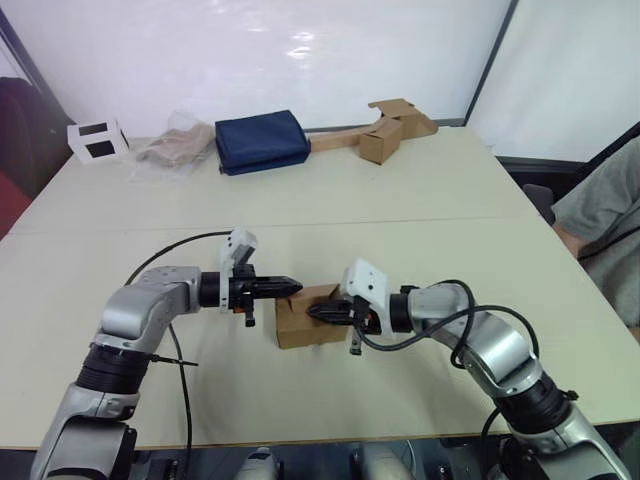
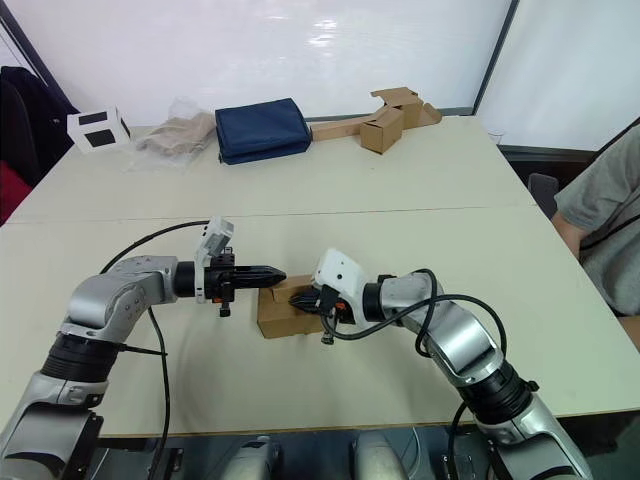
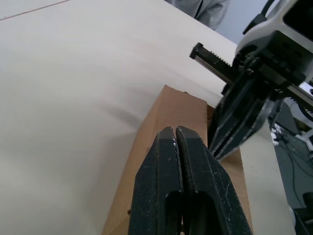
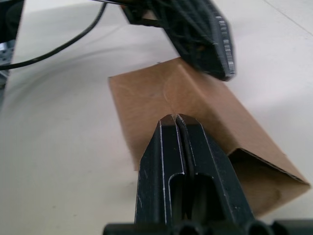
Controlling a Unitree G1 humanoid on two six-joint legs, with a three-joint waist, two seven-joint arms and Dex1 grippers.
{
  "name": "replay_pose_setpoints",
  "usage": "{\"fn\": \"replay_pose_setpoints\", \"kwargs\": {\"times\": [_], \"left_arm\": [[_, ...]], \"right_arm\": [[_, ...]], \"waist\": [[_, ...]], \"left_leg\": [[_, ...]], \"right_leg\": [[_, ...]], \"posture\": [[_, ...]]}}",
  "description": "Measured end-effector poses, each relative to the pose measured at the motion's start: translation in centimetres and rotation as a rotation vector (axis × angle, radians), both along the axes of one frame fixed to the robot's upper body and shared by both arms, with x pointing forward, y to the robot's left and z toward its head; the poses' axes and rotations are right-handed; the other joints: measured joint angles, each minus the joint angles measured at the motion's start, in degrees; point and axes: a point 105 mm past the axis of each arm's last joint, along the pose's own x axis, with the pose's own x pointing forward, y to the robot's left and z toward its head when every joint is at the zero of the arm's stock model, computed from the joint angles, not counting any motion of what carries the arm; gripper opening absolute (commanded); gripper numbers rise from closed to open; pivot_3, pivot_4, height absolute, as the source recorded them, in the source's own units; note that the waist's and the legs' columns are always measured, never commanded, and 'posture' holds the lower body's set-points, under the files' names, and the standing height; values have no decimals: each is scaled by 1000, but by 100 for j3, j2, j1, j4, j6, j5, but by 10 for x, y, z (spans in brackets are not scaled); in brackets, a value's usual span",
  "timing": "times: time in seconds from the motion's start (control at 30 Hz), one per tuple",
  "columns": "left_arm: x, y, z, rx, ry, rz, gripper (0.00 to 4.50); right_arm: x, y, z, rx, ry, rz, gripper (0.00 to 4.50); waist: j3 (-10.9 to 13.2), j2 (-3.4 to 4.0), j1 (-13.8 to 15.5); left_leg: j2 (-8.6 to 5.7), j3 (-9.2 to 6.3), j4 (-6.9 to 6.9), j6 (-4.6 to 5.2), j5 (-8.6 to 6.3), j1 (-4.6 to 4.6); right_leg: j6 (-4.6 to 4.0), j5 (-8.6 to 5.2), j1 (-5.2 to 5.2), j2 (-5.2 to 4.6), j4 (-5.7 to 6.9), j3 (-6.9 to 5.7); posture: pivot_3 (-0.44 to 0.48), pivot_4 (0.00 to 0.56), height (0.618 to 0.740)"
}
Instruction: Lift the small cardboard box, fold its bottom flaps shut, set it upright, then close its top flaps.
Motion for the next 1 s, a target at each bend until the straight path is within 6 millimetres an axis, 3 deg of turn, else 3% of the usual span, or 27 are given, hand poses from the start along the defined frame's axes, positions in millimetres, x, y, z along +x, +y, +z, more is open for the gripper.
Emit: {"fn": "replay_pose_setpoints", "kwargs": {"times": [0.23,0.4,0.67,0.77,0.87,1.0], "left_arm": [[-2,-2,1,3,-10,-6,45],[-6,-7,0,101,-79,-40,45],[-5,-6,-1,152,-140,-55,45],[-4,-3,7,107,-132,-29,45],[-4,-1,29,43,-169,3,45],[-9,-7,35,52,-211,-7,45]], "right_arm": [[3,0,0,0,-8,-15,0],[0,-1,2,25,34,-8,0],[-9,-13,6,48,89,0,0],[-8,-16,13,77,87,-14,0],[0,-23,23,124,73,-68,0],[6,-22,28,152,66,-91,0]], "waist": [[0,0,14],[0,0,18],[0,0,47],[0,0,53],[1,-1,64],[1,-1,70]], "left_leg": [[0,0,1,0,0,0],[0,0,0,0,0,0],[0,0,0,0,0,0],[0,0,0,0,0,0],[0,0,0,0,0,0],[0,1,0,0,0,0]], "right_leg": [[0,0,1,0,0,0],[0,0,1,-1,0,0],[0,0,1,0,-1,0],[0,0,1,0,0,0],[0,0,1,0,-1,0],[0,0,2,0,-1,0]], "posture": [[0,150,740],[0,150,740],[0,150,740],[0,150,740],[0,150,740],[0,150,740]]}}
